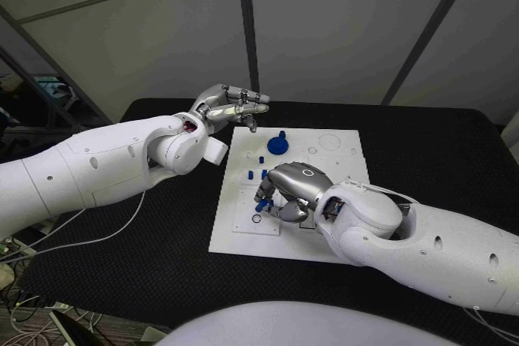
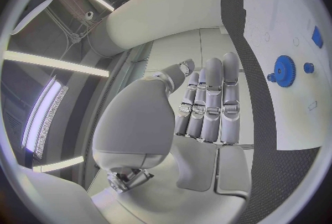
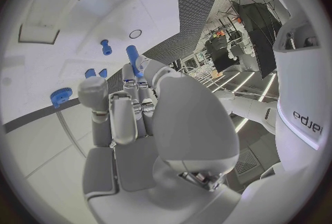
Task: Assemble the parts on the task board
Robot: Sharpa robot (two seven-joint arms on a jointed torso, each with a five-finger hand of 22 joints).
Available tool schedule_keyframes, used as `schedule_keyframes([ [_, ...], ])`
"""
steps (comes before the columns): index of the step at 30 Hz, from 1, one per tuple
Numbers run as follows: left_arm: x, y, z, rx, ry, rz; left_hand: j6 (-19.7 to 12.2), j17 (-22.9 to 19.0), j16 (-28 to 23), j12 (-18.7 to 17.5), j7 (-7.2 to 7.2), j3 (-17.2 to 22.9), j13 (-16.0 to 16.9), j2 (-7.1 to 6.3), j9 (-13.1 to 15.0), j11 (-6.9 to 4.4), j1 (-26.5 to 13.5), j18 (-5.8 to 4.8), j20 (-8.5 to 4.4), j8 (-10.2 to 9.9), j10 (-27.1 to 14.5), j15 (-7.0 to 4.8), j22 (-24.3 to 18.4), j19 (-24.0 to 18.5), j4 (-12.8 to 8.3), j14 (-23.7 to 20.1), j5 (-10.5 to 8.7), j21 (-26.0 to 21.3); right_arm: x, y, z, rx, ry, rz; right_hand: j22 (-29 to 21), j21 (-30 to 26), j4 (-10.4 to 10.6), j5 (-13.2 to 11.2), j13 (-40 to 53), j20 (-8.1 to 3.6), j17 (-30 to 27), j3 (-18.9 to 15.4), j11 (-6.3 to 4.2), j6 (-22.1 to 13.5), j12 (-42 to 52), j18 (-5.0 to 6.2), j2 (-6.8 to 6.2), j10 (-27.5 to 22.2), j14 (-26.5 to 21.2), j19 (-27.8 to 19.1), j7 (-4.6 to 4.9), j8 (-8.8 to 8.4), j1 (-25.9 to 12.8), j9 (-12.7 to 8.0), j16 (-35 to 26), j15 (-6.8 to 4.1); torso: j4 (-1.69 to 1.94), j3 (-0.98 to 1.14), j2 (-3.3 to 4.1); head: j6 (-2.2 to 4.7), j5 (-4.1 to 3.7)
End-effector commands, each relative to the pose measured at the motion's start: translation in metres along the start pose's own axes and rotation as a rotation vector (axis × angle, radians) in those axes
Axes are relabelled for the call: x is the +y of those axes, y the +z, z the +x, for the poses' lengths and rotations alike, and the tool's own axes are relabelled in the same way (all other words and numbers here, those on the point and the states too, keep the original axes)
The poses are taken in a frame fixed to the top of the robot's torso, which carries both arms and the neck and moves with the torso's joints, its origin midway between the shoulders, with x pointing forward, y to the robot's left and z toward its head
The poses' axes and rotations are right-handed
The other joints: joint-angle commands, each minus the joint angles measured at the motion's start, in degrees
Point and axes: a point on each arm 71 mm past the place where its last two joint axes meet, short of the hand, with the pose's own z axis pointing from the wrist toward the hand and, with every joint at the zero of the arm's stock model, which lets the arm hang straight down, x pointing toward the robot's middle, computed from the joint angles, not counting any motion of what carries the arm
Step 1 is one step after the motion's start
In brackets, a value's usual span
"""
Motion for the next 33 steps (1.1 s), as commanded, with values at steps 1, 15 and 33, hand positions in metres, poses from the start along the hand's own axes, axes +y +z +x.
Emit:
schedule_keyframes([
  [1, -0.001, 0.001, 0.001, 0.013, -0.006, 0.004, -0.4, -0.1, -0.3, 0.2, 0.11, 0.2, 0.0, 0.41, -0.1, 0.05, -0.1, -0.99, -0.09, -0.3, -0.6, 0.09, -0.1, -0.5, -0.2, -0.4, 0.32, -0.2, 0.000, 0.001, 0.004, 0.030, -0.003, -0.015, -0.1, -0.1, -0.3, 0.3, 0.1, 0.01, -0.1, 0.0, 0.25, 0.3, -0.3, -0.99, 0.44, 0.3, 2.7, -0.1, 0.00, 0.33, 0.0, 0.1, 0.1, -0.44, 0.00, 0.03, -0.03, 0.01, 0.23],
  [15, -0.001, 0.002, 0.002, 0.015, -0.007, 0.003, -0.4, -0.1, -0.3, 0.3, 0.13, 0.2, 0.0, 0.44, -0.1, 0.06, -0.1, -0.99, -0.08, -0.3, -0.6, 0.10, -0.1, -0.5, -0.2, -0.5, 0.31, -0.2, 0.002, 0.004, 0.010, 0.052, 0.002, -0.028, -0.1, 0.0, -0.3, 0.3, 0.1, 0.02, -0.1, 0.0, 0.26, 0.2, -0.3, -1.00, 0.46, 0.3, 2.7, -0.1, 0.01, 0.32, 0.0, 0.0, 0.1, -0.44, 0.00, -0.02, -0.02, -0.35, 0.68],
  [33, -0.001, 0.002, 0.002, 0.019, -0.009, 0.002, -0.4, -0.1, -0.3, 0.3, 0.13, 0.2, 0.0, 0.44, -0.1, 0.06, -0.1, -0.99, -0.08, -0.3, -0.6, 0.10, -0.1, -0.5, -0.2, -0.5, 0.31, -0.2, 0.002, 0.005, 0.017, 0.092, -0.004, -0.023, -0.2, -0.1, -0.5, 0.4, 0.1, 0.02, -0.2, 0.1, 0.27, 0.3, -0.4, -0.96, 0.50, 0.3, 2.7, -0.2, 0.03, 0.30, 0.1, 0.0, 0.1, -0.42, 0.00, -0.01, -0.01, -0.61, 0.77],
])
